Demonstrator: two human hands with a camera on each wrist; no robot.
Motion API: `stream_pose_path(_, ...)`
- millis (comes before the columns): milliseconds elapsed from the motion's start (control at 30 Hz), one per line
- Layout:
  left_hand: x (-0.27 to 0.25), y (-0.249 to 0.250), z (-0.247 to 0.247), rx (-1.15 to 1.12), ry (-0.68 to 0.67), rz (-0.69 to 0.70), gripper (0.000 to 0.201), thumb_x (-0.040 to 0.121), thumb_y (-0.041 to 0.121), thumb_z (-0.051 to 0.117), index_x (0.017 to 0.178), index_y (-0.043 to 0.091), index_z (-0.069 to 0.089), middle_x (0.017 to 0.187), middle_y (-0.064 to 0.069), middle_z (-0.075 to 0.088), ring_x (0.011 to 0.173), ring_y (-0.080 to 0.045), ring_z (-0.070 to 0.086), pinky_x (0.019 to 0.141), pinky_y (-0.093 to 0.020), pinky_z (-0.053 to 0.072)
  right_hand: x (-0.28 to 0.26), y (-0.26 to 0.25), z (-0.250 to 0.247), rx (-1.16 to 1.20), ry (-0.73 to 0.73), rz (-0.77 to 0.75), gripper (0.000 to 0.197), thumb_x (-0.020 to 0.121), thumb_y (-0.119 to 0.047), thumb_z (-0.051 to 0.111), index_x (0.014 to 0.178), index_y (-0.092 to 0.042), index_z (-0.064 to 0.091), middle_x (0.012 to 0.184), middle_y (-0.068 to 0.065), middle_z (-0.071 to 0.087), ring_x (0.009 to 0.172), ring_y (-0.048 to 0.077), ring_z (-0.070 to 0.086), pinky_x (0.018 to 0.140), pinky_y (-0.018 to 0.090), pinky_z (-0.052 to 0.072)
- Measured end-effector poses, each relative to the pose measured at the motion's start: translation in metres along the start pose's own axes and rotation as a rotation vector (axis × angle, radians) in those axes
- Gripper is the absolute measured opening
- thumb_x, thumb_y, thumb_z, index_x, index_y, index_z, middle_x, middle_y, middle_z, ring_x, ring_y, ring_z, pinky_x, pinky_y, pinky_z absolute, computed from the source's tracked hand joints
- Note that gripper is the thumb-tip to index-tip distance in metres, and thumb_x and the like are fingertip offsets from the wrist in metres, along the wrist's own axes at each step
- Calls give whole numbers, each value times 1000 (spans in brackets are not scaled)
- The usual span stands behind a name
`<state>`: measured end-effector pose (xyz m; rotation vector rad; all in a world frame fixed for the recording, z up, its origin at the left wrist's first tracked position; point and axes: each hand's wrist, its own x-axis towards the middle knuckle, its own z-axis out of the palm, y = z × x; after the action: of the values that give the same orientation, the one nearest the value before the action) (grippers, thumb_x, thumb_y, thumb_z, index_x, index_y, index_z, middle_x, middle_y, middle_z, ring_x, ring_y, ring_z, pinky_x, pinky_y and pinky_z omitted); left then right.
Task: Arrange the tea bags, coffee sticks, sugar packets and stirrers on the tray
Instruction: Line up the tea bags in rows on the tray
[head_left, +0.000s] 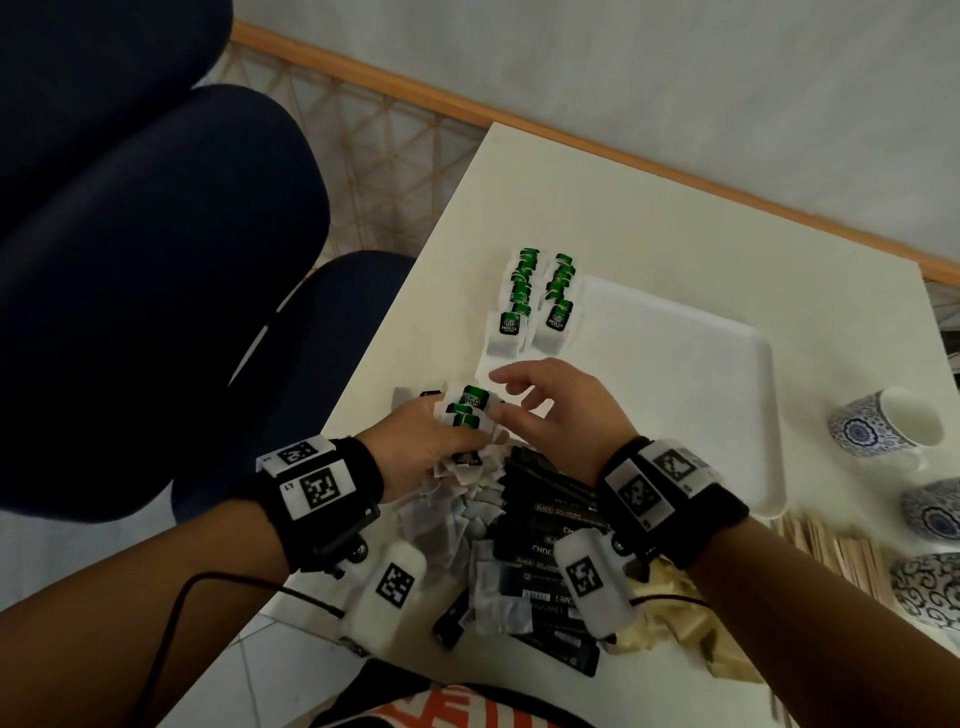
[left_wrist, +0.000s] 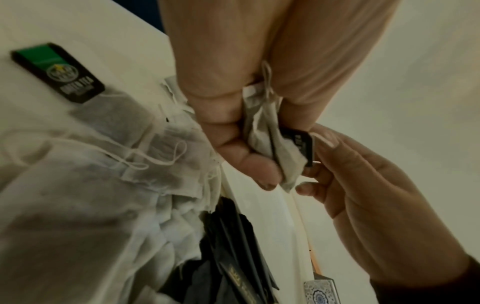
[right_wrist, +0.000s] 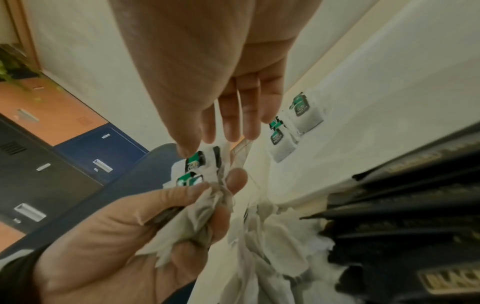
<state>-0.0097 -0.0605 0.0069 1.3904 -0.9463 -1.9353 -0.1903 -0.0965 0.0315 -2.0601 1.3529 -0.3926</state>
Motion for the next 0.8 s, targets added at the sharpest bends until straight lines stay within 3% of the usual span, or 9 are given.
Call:
stream_pose_path(100, 0, 3, 2, 79, -4, 38, 47, 63, 19, 78, 106, 9, 63, 108, -36, 59, 89, -41, 57, 83, -58, 41, 6, -7, 0, -9, -59, 40, 13, 85, -45, 64, 93, -35, 66, 92, -15, 62, 79, 3, 59, 76, 27, 50)
stream_pose_path(200, 2, 6, 2, 77, 4, 76, 33, 79, -4, 67, 111, 3, 62, 109, -27, 66, 96, -39, 63, 89, -51, 48, 10, -8, -5, 84, -41, 79, 9, 83, -38, 69, 78, -31, 70, 82, -13, 67, 75, 3, 60, 71, 22, 49)
stream_pose_path(267, 6, 6, -1, 63, 21, 101, 31, 82, -6, 64, 111, 6, 63, 105, -17, 71, 105, -36, 64, 95, -51, 46, 12, -9, -9, 224, -25, 121, 7, 83, -30, 71, 76, -32, 71, 71, -16, 67, 67, -1, 59, 66, 15, 47)
stream_pose_path(333, 10, 7, -4, 58, 32, 114, 31, 83, -3, 65, 112, 7, 63, 103, -14, 72, 105, -37, 64, 97, -57, 43, 15, -8, -12, 359, -23, 156, 20, 83, -16, 71, 76, -35, 69, 66, -15, 67, 63, 1, 59, 61, 15, 46)
stream_pose_path(400, 15, 9, -6, 31, 44, 106, 28, 84, -5, 64, 110, 6, 62, 98, -16, 69, 93, -37, 64, 93, -59, 44, 17, -6, -14, 421, -36, 186, 28, 83, -8, 70, 77, -35, 69, 66, -12, 67, 63, 5, 59, 60, 18, 47)
stream_pose_path(467, 19, 12, -7, 9, 35, 118, 29, 84, -4, 65, 111, 4, 60, 97, -19, 65, 86, -31, 62, 86, -53, 50, 19, -6, -17, 434, -45, 208, 27, 80, -7, 72, 76, -33, 70, 63, -12, 66, 61, 4, 56, 60, 19, 47)
stream_pose_path(567, 26, 14, -8, -11, 22, 132, 28, 83, -2, 66, 110, 5, 61, 98, -17, 66, 84, -24, 65, 73, -35, 55, 21, -4, -22, 433, -15, 248, 13, 75, -15, 79, 71, -26, 72, 61, -7, 64, 58, 7, 53, 63, 26, 47)
stream_pose_path(700, 33, 22, -6, -5, 14, 149, 17, 87, 2, 63, 103, 8, 65, 81, -6, 68, 69, -16, 64, 59, -28, 51, 24, 1, -30, 459, 37, 257, 13, 72, -26, 81, 68, -21, 70, 66, -1, 65, 64, 11, 56, 63, 29, 50)
stream_pose_path(800, 39, 27, -5, -48, -9, 155, 18, 88, -2, 59, 103, 7, 64, 88, -9, 69, 78, -18, 65, 66, -27, 56, 29, 6, -37, 547, 60, 274, 8, 78, -19, 76, 75, -18, 69, 66, -3, 67, 62, 10, 60, 63, 27, 52)
